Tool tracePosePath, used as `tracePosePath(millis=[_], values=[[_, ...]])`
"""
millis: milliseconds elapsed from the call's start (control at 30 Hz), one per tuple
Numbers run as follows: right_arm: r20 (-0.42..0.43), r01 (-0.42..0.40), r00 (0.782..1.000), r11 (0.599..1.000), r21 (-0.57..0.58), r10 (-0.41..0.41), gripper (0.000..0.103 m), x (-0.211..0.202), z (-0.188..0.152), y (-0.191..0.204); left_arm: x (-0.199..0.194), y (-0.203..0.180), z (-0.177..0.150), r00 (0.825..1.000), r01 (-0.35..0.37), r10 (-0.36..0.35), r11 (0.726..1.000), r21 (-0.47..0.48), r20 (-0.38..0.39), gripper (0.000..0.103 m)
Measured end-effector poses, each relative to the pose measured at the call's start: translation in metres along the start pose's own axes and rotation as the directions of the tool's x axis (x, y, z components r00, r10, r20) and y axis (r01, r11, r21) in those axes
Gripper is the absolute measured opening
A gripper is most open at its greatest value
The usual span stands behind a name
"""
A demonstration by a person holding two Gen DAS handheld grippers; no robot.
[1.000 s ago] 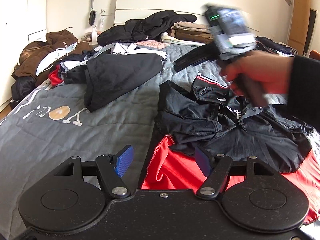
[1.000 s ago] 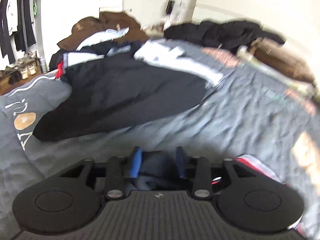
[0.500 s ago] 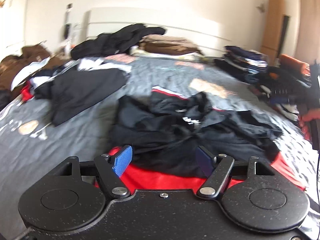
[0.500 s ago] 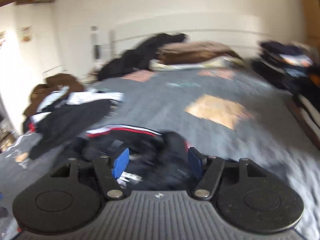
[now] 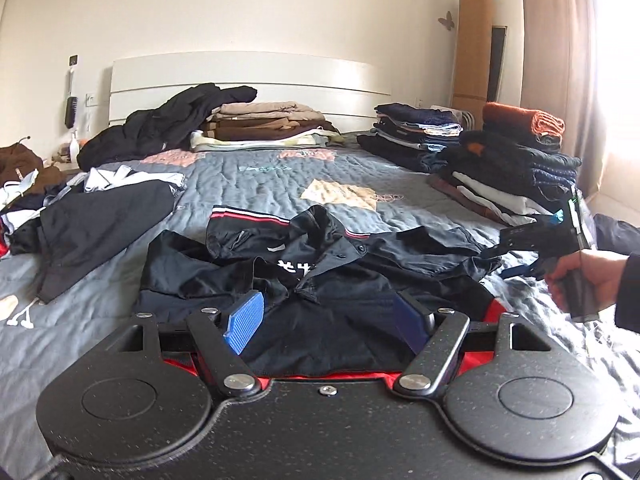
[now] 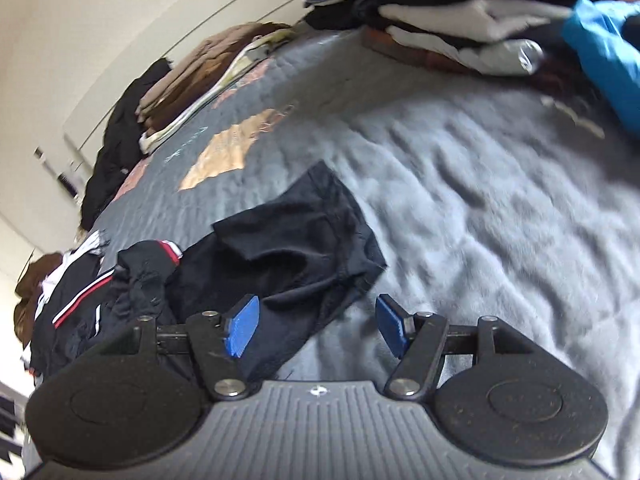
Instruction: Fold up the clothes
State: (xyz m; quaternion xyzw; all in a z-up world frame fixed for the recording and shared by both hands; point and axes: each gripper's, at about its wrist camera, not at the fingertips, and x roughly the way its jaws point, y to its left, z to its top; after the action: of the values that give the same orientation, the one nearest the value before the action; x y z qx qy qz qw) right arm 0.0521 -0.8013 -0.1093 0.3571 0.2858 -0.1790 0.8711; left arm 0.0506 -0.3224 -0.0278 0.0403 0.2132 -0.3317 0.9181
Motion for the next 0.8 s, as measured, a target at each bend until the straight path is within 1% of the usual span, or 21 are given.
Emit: tracePosePath(millis=[67,167,200,233,267,300,333,367,400,467,533,600,667,733,800], values=[[0.007,0.008,1.000,0.999,0.034,-0.009,0.064,0.009,-0.005,-0.006,0.000,0.001,0.000,1.000,-0.003,0.003,1.000,-0.004,-0.001,0.071],[0.032,0.026,0.999,0.999,0.043,-0.027,0.063,0.021,-0.003,-0.006,0.001,0.003,-0.001,1.000,-0.008,0.008,1.000,-0.010,-0.002,0.071],[0.039,0.038,0.998,0.998,0.040,-0.039,0.058,0.025,-0.001,-0.003,0.001,0.004,-0.001,1.000,-0.010,0.010,1.000,-0.012,-0.003,0.071],[0.044,0.054,0.997,0.998,0.035,-0.056,0.045,0.028,0.001,0.000,0.001,0.004,-0.001,1.000,-0.011,0.011,1.000,-0.014,-0.003,0.071],[0.048,0.073,0.996,0.997,0.030,-0.075,0.035,0.030,0.004,0.001,0.001,0.005,-0.001,1.000,-0.013,0.013,1.000,-0.015,-0.004,0.071],[0.052,0.092,0.994,0.995,0.026,-0.093,0.017,0.032,0.006,0.003,0.000,0.006,0.000,1.000,-0.014,0.014,1.000,-0.018,-0.001,0.071],[0.064,0.095,0.993,0.995,0.021,-0.096,0.011,0.032,0.008,0.007,0.000,0.006,0.000,1.000,-0.015,0.015,1.000,-0.019,0.000,0.071],[0.080,0.089,0.993,0.996,0.015,-0.090,0.010,0.031,0.010,0.012,-0.001,0.007,0.000,1.000,-0.015,0.015,1.000,-0.020,0.000,0.071],[0.106,0.090,0.991,0.996,-0.019,-0.087,0.009,0.028,0.010,0.020,-0.001,0.007,0.000,1.000,-0.015,0.015,1.000,-0.022,0.001,0.071],[0.160,0.098,0.984,0.986,-0.135,-0.076,0.009,0.020,0.009,0.044,-0.002,0.008,0.000,1.000,-0.014,0.014,1.000,-0.021,0.001,0.071],[0.196,0.083,0.980,0.964,-0.253,-0.032,0.009,0.010,0.006,0.072,-0.002,0.008,0.000,1.000,-0.012,0.012,1.000,-0.018,-0.001,0.072],[0.149,0.059,0.989,0.918,-0.392,0.000,0.008,0.011,-0.012,0.092,-0.001,0.006,-0.001,1.000,-0.010,0.010,1.000,-0.014,-0.003,0.072],[0.082,0.031,0.997,0.852,-0.522,0.014,0.008,0.014,-0.034,0.110,-0.001,0.005,-0.002,1.000,-0.009,0.009,1.000,-0.010,-0.007,0.072],[0.014,-0.006,1.000,0.769,-0.639,0.019,0.009,0.017,-0.056,0.128,0.000,0.005,-0.002,1.000,-0.008,0.008,1.000,-0.007,-0.010,0.072],[-0.054,-0.050,0.998,0.670,-0.740,0.014,0.011,0.021,-0.078,0.145,0.001,0.005,-0.003,1.000,-0.007,0.007,1.000,-0.004,-0.014,0.072]])
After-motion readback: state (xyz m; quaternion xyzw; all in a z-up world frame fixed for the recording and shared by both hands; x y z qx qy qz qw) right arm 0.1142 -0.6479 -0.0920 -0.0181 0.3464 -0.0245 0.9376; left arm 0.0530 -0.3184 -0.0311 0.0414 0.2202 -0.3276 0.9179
